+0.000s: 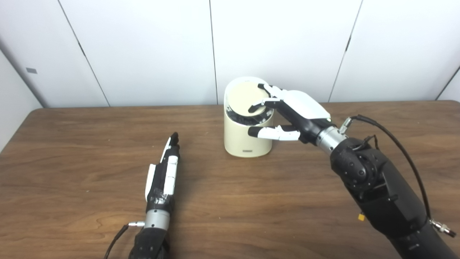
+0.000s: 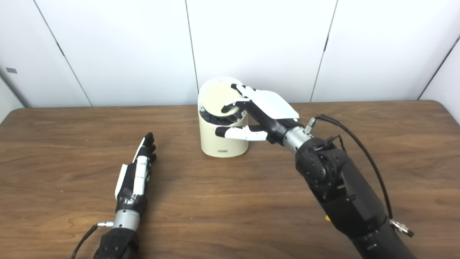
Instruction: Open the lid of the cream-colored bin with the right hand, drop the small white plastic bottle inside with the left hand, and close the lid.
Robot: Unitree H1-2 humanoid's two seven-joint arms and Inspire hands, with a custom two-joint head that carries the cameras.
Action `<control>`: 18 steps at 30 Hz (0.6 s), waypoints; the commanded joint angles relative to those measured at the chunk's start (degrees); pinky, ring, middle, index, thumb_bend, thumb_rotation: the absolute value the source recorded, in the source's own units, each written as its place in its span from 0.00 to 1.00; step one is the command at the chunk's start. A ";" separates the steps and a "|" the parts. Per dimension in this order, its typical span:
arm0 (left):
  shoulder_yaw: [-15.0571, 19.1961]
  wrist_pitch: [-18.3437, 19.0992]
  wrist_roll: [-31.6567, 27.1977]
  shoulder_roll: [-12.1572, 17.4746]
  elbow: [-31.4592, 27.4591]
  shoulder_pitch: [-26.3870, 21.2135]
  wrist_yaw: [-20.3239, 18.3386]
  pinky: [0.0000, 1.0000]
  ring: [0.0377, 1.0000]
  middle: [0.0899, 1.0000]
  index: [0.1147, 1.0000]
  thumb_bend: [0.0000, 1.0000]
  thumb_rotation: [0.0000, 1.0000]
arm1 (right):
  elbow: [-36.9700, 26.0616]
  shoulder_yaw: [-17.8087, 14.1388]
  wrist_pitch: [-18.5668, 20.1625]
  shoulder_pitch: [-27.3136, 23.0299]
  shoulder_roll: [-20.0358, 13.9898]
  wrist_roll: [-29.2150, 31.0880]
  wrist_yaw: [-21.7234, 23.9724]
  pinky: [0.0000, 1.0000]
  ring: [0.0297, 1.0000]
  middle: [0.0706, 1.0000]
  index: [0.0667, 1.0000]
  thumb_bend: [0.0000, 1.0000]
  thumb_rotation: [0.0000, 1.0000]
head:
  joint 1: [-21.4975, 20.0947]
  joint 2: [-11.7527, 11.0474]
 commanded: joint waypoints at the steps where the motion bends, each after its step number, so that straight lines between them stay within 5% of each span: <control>1: -0.11 -1.73 -0.21 -0.33 -0.26 -1.42 0.10 1.00 1.00 1.00 1.00 0.70 1.00 | -0.29 -0.51 0.38 0.16 -0.47 -0.01 1.24 1.00 1.00 1.00 0.73 0.65 1.00 | 0.14 0.06; 11: 0.07 -0.67 -0.30 -0.08 -0.66 -1.35 -0.04 1.00 1.00 1.00 1.00 0.70 1.00 | -9.28 -7.09 2.15 2.60 -0.32 4.59 2.09 1.00 1.00 1.00 0.78 0.71 1.00 | -0.13 0.00; 18: 0.46 -1.14 -1.06 0.41 -0.24 -1.45 -0.59 1.00 1.00 1.00 1.00 0.68 1.00 | -12.82 -11.29 2.81 7.49 -0.42 5.63 0.36 1.00 1.00 1.00 0.87 0.62 1.00 | -0.31 -0.11</control>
